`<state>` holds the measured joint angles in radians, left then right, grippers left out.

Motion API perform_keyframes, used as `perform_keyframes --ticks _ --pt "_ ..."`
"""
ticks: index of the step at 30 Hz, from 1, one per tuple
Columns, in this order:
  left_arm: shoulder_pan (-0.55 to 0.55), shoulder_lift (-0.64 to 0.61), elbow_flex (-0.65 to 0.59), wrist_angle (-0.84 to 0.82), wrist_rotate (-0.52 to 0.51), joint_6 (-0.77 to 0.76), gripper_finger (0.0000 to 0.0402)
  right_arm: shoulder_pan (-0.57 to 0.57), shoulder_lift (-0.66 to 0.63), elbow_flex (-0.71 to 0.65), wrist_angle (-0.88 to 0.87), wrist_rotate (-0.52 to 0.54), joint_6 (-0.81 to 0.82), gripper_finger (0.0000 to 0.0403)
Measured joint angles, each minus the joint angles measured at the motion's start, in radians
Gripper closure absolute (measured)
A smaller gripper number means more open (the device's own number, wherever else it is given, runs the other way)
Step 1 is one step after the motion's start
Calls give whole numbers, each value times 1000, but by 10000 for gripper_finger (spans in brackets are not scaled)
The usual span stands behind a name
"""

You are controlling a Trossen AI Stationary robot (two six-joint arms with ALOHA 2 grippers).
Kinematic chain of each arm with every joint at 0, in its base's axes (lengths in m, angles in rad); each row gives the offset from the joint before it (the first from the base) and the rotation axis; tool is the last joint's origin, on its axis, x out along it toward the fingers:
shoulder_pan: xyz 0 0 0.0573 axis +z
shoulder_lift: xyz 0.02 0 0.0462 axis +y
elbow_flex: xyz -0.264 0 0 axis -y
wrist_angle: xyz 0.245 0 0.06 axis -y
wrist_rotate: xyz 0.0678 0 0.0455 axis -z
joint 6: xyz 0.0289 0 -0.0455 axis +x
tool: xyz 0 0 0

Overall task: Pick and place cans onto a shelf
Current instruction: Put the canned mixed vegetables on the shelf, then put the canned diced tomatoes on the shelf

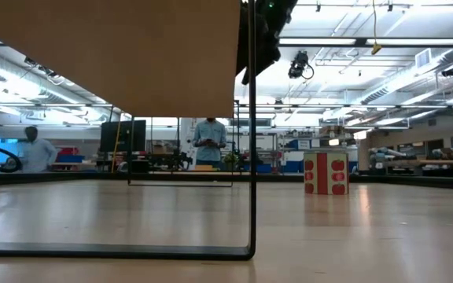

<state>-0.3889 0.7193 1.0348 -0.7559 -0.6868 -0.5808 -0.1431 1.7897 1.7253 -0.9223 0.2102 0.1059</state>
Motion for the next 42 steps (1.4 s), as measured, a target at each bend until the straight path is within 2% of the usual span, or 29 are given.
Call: perform_keyframes --ticks 13,25,31,42 --pt "0 0 0 0 11 -1 147 25 0 6 24 22 31 55" --pt "0 0 0 0 11 1 147 13 11 -15 136 69 59 55" --pt "0 0 0 0 11 -1 147 28 0 -6 20 58 69 55" --pt "0 -1 0 -1 11 1 147 150 -31 -7 -235 53 137 55"
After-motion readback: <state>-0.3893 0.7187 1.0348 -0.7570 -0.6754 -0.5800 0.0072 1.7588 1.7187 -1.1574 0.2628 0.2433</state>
